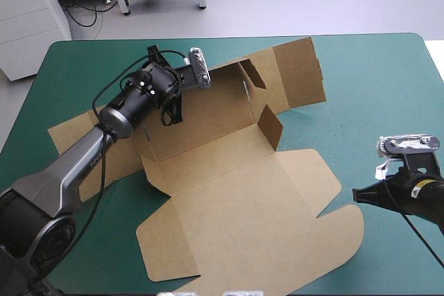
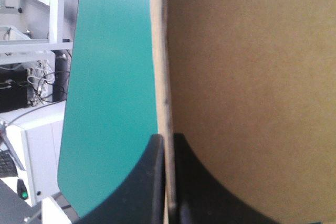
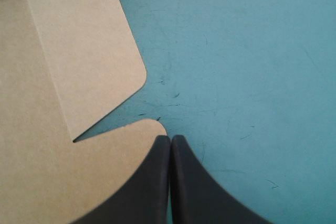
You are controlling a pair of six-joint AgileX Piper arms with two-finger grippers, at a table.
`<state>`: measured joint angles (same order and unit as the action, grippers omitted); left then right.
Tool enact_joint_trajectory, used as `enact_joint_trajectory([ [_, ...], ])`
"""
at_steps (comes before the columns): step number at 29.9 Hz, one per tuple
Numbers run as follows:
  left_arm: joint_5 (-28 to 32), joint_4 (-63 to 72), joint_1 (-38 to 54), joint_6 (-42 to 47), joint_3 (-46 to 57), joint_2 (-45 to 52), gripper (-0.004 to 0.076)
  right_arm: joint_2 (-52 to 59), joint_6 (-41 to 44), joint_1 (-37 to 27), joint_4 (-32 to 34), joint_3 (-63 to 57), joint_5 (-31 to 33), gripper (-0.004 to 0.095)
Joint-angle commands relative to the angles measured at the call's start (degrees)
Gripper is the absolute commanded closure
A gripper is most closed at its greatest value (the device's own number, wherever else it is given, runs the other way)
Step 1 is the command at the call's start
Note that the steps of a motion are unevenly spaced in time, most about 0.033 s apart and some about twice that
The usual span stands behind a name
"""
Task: Fold the box
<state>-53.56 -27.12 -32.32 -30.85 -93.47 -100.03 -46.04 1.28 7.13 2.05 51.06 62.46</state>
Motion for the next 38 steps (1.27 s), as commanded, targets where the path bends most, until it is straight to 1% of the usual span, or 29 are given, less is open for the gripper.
enact_joint_trajectory([
  [1,6.6,-5.15,-3.98,3.95,5.17,6.56,0.0756,0.48,-0.08,-0.43,0.18,1.41,-2.51,0.0931],
  [5,12.27,-14.25,-8.21,8.94,10.11,9.86,0.0756,0.48,1.3,-0.43,0.18,1.41,-3.04,0.0931],
  [12,14.27,-26.79,-12.95,14.41,14.34,10.53,0.0756,0.48,1.86,-0.43,0.18,1.41,-3.4,0.0931],
  [16,15.28,-34.56,-15.31,22.84,17.12,10.56,0.0756,0.48,2.24,-0.43,0.18,1.41,-3.81,0.0931],
  [19,15.39,-43.04,-17.55,30.44,20.32,11.19,0.0756,0.48,2.34,-0.43,0.18,1.41,-4.15,0.0931],
  [23,15.39,-55.04,-21.12,40.53,26.47,13.1,0.0756,0.48,2.9,-0.43,0.18,1.41,-4.59,0.0931],
  [26,15.2,-61.53,-23.08,45.88,30.4,14.78,0.0756,0.48,2.9,-0.43,0.18,1.41,-5.23,0.093],
  [30,14.02,-64.38,-23.97,47.58,33.09,15.61,0.0756,0.48,3.19,-0.43,0.18,1.41,-5.34,0.093],
  [35,9.99,-64.28,-24.34,47.58,33.47,15.61,0.0756,0.38,4.47,-0.43,0.18,1.41,-5.43,0.093],
  [38,9.84,-64.16,-25.32,47.58,33.47,15.61,0.0756,0.13,4.57,-0.43,0.18,1.41,-5.43,0.0929],
])
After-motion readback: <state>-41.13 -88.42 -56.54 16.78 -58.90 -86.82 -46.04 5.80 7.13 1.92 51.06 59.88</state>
